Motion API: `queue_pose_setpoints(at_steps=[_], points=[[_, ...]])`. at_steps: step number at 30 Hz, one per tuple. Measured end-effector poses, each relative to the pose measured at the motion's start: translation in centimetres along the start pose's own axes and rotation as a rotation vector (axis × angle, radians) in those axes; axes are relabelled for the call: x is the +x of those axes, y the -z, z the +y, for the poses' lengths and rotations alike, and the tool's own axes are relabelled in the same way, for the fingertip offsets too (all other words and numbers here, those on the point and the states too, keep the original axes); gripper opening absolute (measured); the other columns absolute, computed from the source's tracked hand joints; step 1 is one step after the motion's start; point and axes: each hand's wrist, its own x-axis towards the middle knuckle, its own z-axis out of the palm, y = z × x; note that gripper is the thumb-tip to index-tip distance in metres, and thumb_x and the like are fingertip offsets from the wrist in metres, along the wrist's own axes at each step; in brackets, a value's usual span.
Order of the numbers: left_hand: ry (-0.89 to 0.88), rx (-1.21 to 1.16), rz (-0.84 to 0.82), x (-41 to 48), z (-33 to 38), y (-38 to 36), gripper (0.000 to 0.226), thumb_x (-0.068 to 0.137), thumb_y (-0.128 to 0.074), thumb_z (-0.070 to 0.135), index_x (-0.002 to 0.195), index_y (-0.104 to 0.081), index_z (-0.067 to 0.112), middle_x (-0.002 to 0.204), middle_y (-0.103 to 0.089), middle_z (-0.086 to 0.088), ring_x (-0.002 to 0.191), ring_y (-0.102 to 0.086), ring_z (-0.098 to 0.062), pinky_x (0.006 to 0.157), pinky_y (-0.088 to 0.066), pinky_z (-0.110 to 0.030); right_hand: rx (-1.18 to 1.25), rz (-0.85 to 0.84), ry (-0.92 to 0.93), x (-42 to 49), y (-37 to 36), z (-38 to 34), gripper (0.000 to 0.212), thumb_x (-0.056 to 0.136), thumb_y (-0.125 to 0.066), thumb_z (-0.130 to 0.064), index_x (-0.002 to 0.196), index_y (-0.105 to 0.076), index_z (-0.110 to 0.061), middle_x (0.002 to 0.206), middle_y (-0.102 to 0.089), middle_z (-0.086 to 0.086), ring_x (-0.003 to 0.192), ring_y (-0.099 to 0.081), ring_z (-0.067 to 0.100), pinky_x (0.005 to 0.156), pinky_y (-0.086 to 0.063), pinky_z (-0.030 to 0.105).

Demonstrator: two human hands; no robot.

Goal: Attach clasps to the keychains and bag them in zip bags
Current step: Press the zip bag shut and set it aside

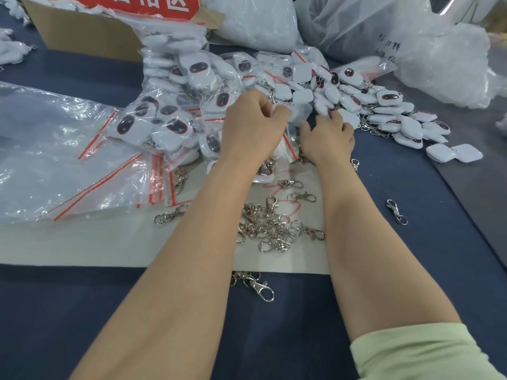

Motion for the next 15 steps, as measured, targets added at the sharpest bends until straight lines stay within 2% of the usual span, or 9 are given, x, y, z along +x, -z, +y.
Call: queue_pose_setpoints(at_steps=[3,6,8,9,11,13,15], points=[[0.000,-0.003,-0.003,0.0,0.0,0.0,0.020,0.085,-0.058,0.023,0.086,-0.062,0.003,0.065,-0.051,0.004,0.062,-0.048,-0.013,0.066,-0.046,-0.031,0.277,0.173,-0.040,-0.1,0.2,0.2,0.050,0.101,-0.038,-0.039,0.144,-0.036,-0.013,0.148,-0.037,0.014,0.137,-0.029,0.032,0.110,-0.028,0.040],[-0.002,-0.003,-0.006,0.0,0.0,-0.1,0.021,0.085,-0.058,0.023,0.087,-0.062,0.003,0.066,-0.051,0.003,0.063,-0.048,-0.014,0.065,-0.045,-0.031,0.727,0.325,-0.108,-0.3,0.8,0.5,0.036,0.096,-0.053,-0.029,0.127,-0.048,-0.013,0.118,-0.058,0.007,0.102,-0.054,0.016,0.085,-0.042,0.023],[0.000,-0.005,-0.008,0.0,0.0,-0.1,0.021,0.085,-0.058,0.024,0.087,-0.062,0.004,0.066,-0.051,0.004,0.063,-0.048,-0.013,0.065,-0.044,-0.029,0.991,0.320,-0.156,-0.2,1.3,0.4,0.031,0.090,-0.061,-0.020,0.118,-0.047,-0.017,0.100,-0.060,0.000,0.083,-0.055,0.009,0.079,-0.047,0.017],[0.001,-0.006,-0.009,0.0,0.0,-0.1,0.021,0.085,-0.058,0.024,0.087,-0.062,0.004,0.067,-0.052,0.004,0.063,-0.048,-0.013,0.065,-0.044,-0.029,1.097,0.287,-0.165,-0.1,1.4,0.4,0.032,0.088,-0.063,-0.015,0.114,-0.046,-0.019,0.094,-0.059,-0.003,0.079,-0.055,0.008,0.079,-0.048,0.019],[0.000,-0.003,-0.010,0.0,-0.1,-0.1,0.021,0.085,-0.058,0.024,0.087,-0.062,0.004,0.067,-0.052,0.004,0.063,-0.048,-0.013,0.066,-0.044,-0.030,1.165,0.218,-0.146,0.0,1.4,0.2,0.027,0.087,-0.066,-0.013,0.107,-0.047,-0.019,0.089,-0.058,-0.001,0.073,-0.055,0.010,0.075,-0.050,0.024],[0.000,0.001,-0.013,0.0,-0.1,-0.1,0.020,0.086,-0.058,0.024,0.087,-0.062,0.004,0.067,-0.052,0.004,0.064,-0.048,-0.014,0.066,-0.044,-0.030,1.064,0.204,-0.125,-0.1,1.3,0.0,0.017,0.089,-0.066,-0.022,0.099,-0.053,-0.017,0.088,-0.058,0.000,0.069,-0.052,0.009,0.065,-0.045,0.017],[0.002,0.000,-0.013,0.0,-0.1,-0.1,0.020,0.086,-0.057,0.024,0.088,-0.062,0.005,0.067,-0.052,0.004,0.064,-0.049,-0.014,0.067,-0.045,-0.031,1.093,0.212,-0.115,-0.2,1.3,-0.1,0.013,0.092,-0.063,-0.026,0.095,-0.054,-0.016,0.086,-0.056,-0.001,0.069,-0.050,0.007,0.064,-0.043,0.013]])
